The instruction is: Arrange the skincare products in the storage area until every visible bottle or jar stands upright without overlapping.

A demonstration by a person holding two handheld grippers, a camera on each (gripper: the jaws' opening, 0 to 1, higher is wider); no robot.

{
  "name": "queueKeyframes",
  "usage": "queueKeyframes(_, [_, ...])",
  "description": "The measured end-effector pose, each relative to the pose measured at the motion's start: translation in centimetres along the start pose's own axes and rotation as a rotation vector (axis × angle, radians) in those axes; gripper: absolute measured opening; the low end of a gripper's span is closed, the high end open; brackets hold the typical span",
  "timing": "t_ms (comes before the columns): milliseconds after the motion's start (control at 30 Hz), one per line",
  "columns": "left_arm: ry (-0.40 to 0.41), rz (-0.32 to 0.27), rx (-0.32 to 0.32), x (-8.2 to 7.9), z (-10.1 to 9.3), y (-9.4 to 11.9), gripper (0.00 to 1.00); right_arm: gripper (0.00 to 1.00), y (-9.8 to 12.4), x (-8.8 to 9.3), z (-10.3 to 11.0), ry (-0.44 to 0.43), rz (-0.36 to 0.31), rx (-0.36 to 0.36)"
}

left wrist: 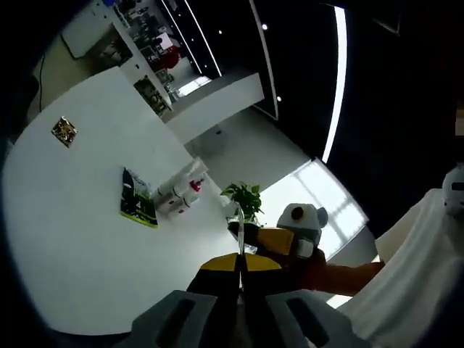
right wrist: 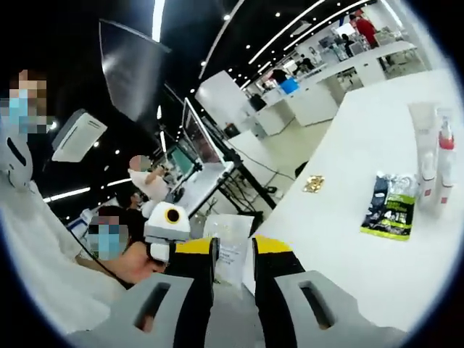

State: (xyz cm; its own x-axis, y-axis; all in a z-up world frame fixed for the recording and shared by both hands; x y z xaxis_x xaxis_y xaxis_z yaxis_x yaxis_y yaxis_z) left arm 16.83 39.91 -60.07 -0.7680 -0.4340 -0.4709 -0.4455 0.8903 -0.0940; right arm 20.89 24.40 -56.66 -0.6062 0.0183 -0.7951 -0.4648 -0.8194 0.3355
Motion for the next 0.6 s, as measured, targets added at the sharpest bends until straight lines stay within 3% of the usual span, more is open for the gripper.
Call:
queueKeyframes(100, [0.001, 0.008, -0.024, 0.1, 0.1, -0.3, 0.00, 0.34, 2.3, 2.0, -2.2, 0.158, 0.054, 0.167])
queueKeyframes(133, [-0.001, 0.013, -0.030, 0.1, 0.2, -0.4, 0.01, 0.37, 2.5, 2.4, -2.5, 0.175, 0.067, 0.182])
queueKeyframes(333, [0.019, 0.023, -0.062, 0.3, 0.6, -1.0, 0.01, 0.43, 5.3, 7.6, -6.3, 0.480, 0.305, 0.402])
queueKeyframes(433, [0.031, 0.026, -0.070, 0.2, 0.9, -1.5, 0.01, 0.41, 5.5, 8.9, -6.5, 0.482, 0.301, 0.407])
queueKeyframes(500, [0.052, 0.019, -0.066, 0.2, 1.2, -1.8, 0.01, 0.40, 5.3, 9.6, -6.9, 0.417, 0.259, 0.432])
queueKeyframes(567, [0.058, 0.017, -0.076, 0.2, 1.5, -2.1, 0.01, 0.38, 5.1, 10.5, -7.8, 0.366, 0.259, 0.496])
queueKeyframes(600, [0.066, 0.019, -0.078, 0.2, 1.6, -2.2, 0.01, 0.35, 4.9, 10.6, -8.2, 0.497, 0.338, 0.503])
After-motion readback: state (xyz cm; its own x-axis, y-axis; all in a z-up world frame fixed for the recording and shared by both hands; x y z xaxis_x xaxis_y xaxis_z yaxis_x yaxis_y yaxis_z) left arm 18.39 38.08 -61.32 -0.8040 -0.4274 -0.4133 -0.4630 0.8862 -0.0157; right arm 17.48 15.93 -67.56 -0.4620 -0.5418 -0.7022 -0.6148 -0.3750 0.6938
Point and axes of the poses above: the point that each gripper's makers call its tool centre point, and the gripper's own axes: y roughly backward along the fingers, z roughly to its left, x roughly out of its underside, the point moved 7 cm from there along y, roughly backward along the fingers, and after that the axes turned 7 degrees about x, right-handed, at the moved point
